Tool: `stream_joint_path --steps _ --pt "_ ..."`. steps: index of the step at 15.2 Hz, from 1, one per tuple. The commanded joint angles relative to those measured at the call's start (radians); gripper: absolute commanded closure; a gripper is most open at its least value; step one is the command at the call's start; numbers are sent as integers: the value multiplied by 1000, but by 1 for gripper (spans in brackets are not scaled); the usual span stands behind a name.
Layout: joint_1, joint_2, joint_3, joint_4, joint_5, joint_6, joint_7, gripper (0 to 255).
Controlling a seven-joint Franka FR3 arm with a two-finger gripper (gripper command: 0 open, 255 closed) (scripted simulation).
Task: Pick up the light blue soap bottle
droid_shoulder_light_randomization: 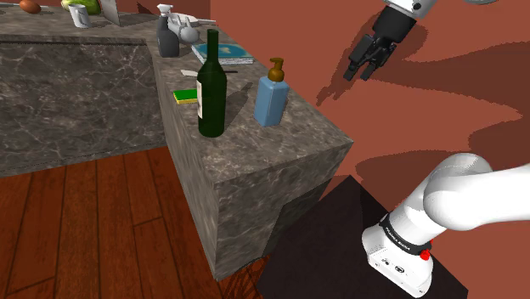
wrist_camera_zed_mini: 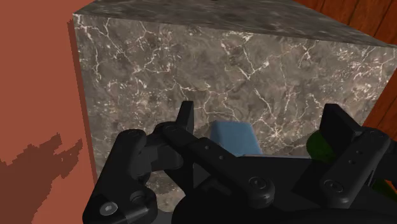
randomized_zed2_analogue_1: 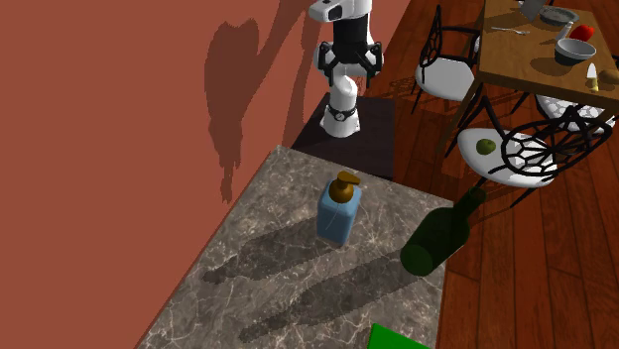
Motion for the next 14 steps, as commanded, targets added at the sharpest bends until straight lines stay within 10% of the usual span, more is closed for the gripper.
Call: stream_joint_path --steps 1,14 --pt "0 0 0 0 0 0 0 0" --pt "-9 561 84 432 -57 82 115 0"
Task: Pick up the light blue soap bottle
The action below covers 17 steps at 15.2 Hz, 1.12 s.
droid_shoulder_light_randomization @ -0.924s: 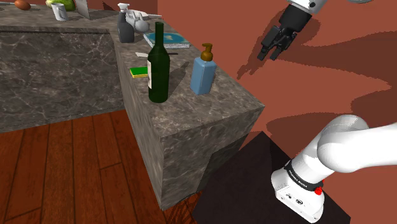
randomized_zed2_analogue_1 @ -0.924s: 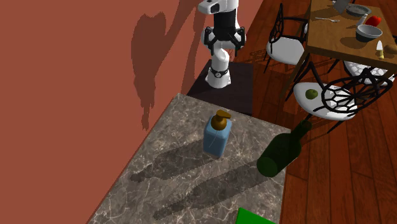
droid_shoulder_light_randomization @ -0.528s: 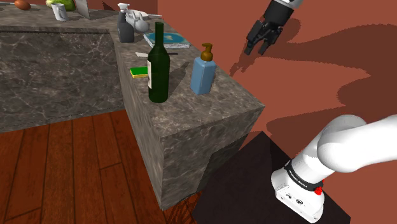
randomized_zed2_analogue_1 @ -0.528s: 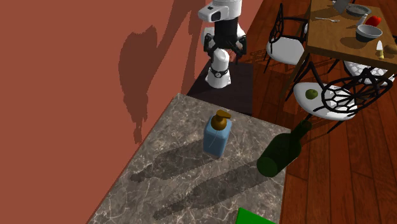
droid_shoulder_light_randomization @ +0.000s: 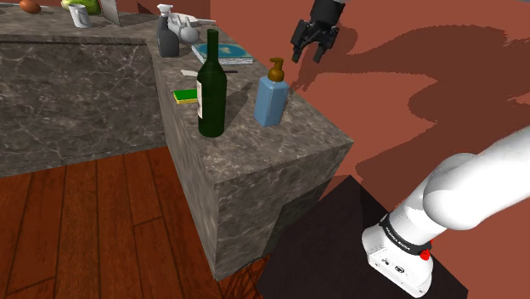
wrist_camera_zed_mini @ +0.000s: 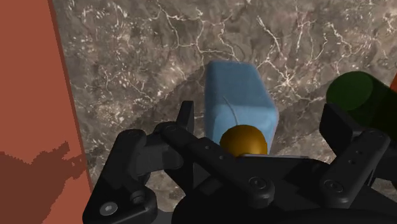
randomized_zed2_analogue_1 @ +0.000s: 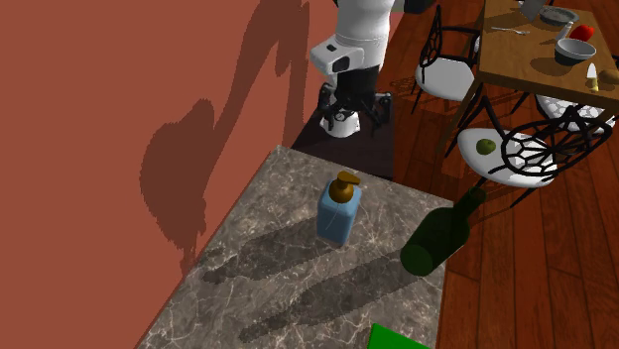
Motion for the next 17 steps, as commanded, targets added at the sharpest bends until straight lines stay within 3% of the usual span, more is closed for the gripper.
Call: stream_joint_path --steps 1,7,16,17 --pt "-1 90 10 89 -16 -8 20 0" --pt "7 354 30 381 -72 -62 77 0" --pt "7 343 28 265 -71 43 77 0" --pt "7 342 28 265 -71 42 77 255"
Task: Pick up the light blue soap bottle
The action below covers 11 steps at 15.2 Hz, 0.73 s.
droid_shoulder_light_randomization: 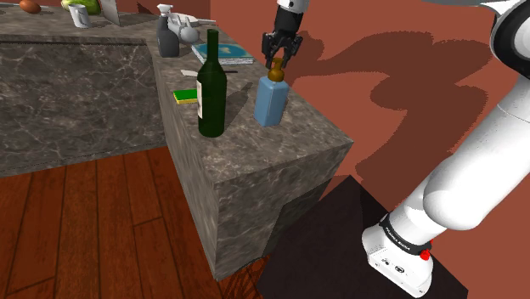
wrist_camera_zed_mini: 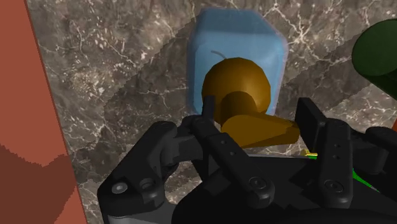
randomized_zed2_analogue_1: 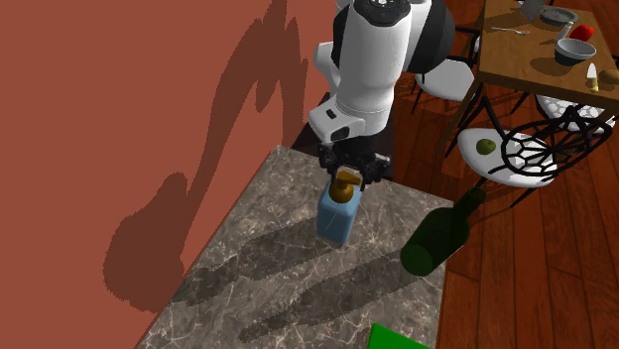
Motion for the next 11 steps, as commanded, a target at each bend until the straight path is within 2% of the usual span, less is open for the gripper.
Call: stream_joint_path --steps 1,9,11 --pt "0 0 0 -3 0 3 -1 255" --pt "0 1 0 -3 0 4 0 255" --pt "0 2 0 25 0 -23 0 255"
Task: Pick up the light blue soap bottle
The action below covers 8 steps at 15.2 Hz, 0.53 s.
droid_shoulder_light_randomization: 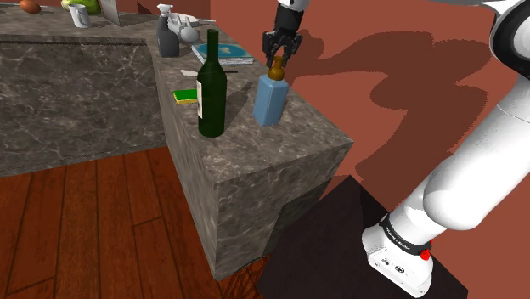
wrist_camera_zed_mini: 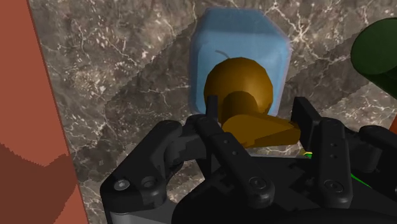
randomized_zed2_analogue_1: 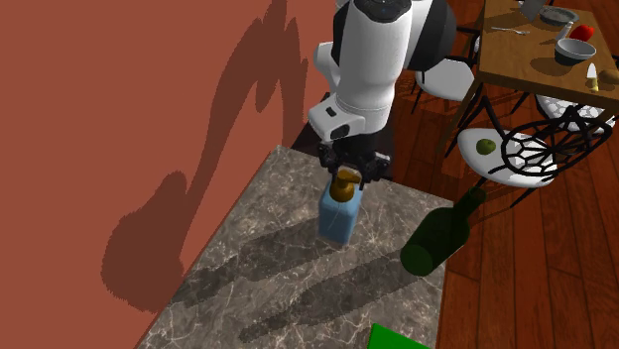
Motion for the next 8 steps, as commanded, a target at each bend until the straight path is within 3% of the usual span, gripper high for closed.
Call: stream_joint_path --steps 1,8 --pt "0 2 0 26 0 -24 0 255" --pt "1 17 1 140 -1 -123 1 255"
